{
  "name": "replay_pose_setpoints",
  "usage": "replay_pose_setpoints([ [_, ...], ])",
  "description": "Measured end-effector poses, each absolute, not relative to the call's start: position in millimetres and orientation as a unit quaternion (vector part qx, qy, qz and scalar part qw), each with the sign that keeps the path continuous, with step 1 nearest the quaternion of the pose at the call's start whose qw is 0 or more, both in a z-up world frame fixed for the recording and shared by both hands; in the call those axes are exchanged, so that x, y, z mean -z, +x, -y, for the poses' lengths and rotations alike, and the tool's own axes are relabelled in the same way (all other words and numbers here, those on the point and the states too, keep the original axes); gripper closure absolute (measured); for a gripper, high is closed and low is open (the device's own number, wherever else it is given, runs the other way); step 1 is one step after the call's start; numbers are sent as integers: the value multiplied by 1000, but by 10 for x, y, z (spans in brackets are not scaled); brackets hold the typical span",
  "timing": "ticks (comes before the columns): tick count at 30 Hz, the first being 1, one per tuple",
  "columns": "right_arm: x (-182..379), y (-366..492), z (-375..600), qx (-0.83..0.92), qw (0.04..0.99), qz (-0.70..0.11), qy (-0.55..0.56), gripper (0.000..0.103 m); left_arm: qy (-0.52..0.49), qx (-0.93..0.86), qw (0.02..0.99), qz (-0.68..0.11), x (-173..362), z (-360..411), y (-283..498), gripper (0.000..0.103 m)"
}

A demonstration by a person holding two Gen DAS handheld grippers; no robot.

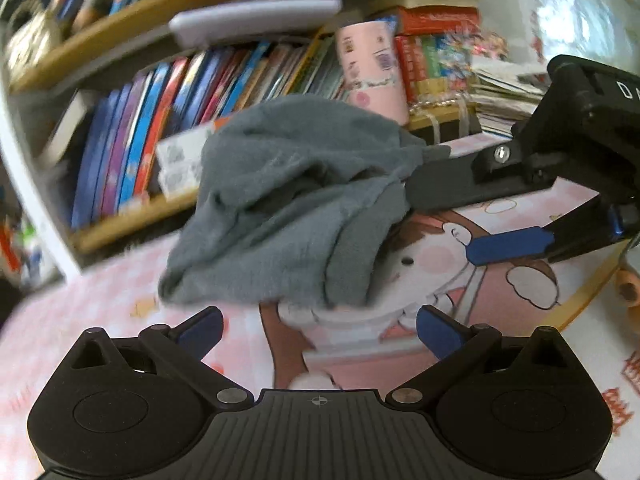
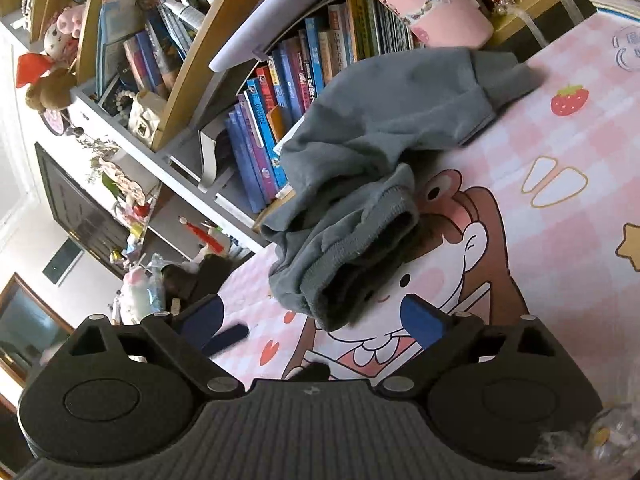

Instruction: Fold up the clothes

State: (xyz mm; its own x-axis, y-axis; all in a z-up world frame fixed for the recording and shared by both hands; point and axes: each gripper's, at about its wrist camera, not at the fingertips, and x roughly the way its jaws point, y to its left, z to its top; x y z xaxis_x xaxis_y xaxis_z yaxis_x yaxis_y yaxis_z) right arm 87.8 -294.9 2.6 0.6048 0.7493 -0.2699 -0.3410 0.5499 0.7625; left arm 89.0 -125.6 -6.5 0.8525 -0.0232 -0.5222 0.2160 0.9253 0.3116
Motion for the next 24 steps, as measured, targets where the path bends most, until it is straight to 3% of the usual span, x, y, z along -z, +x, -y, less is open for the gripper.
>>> replay_pose_setpoints([
  [8,-52,850,2999,-296,848,-276,343,12,304,72,924,-223,206,1699,1088,0],
  [12,-9,843,3172,-265,840,-249,402,13,316,52,921,-222,281,1763,1198,1],
  [18,10,881,3218,-233,845,-266,402,13,254,37,937,-239,198,1600,1373,36],
  [20,-7,866,3177,-223,856,-268,382,13,229,49,940,-249,147,1508,1412,56],
  [24,-48,827,3138,-230,867,-256,362,13,176,60,945,-270,34,1268,1428,68],
])
